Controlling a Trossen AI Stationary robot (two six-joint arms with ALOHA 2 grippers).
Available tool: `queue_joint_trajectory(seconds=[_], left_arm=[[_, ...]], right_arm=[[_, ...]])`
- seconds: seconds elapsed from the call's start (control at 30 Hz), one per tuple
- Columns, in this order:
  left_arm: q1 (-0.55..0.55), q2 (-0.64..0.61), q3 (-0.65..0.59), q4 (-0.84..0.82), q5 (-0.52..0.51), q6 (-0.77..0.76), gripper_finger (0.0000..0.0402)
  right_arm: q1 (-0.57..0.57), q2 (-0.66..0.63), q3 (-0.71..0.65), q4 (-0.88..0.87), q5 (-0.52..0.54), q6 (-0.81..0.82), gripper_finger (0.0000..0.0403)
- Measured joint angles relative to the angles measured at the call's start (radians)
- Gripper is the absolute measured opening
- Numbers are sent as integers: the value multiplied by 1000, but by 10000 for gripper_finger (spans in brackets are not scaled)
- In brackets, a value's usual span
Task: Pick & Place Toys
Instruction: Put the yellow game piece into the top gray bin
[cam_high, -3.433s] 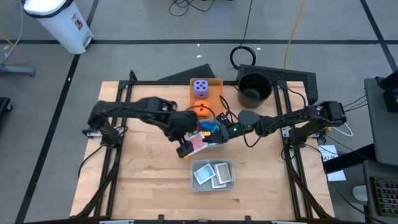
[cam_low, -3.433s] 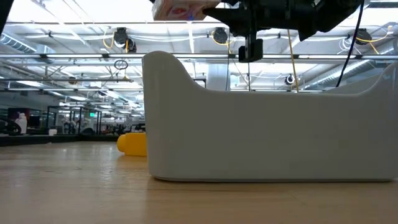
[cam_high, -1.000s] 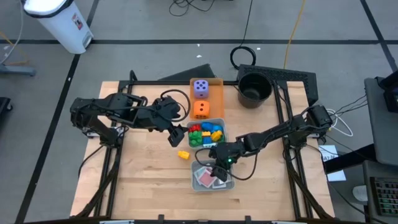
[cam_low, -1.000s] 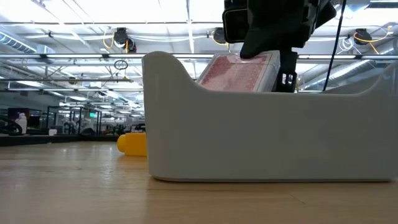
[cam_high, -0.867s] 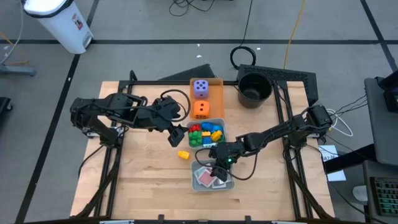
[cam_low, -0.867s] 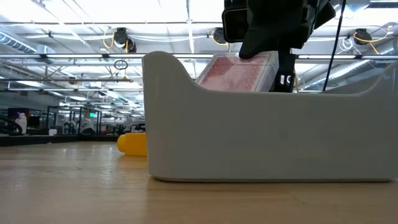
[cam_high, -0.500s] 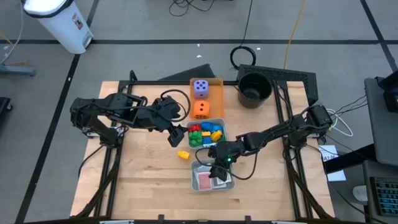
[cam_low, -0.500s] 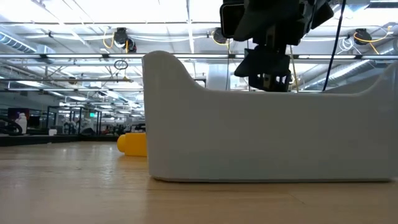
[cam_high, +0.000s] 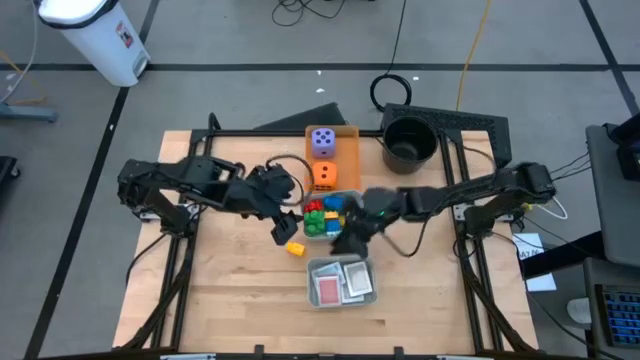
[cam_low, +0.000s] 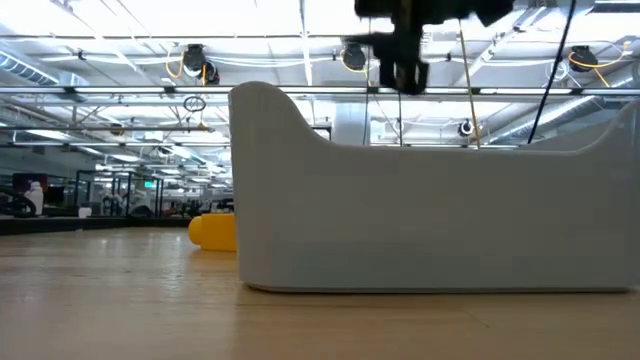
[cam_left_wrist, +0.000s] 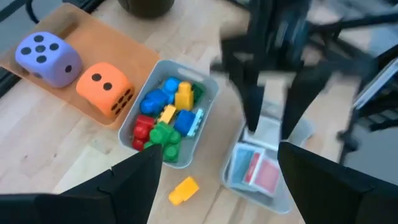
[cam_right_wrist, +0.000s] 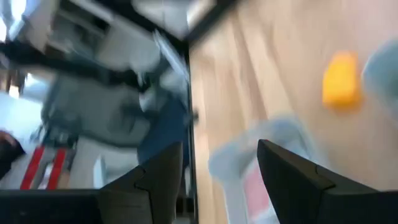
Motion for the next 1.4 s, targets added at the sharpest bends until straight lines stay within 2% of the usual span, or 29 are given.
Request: queue_joint_trajectory(seconds=[0.17,0.4,0.6,0.77,1.0,1.2,1.4], left_arm=[[-20,34,-64,-22,0,3,324],[-29,34,-304,-6,120,-15,324],[-29,34,-534,219,270,6,324],[-29,34,-682,387,344,43,323],[-20,22,-823,380,368,115,323],[26,-16,-920,395,435,194,319],[82,-138,-1027,446,447,241,272]], right_arm=[[-40,-127,-4,58,89,-55,201],[-66,-254,-4,65,124,-145,201],[-63,-320,-5,52,125,-195,201],[-63,-346,-5,19,126,-205,201],[-63,-344,-4,-65,137,-205,201],[-63,-338,-5,-58,245,-208,201],[-74,-338,-5,-62,347,-210,201]])
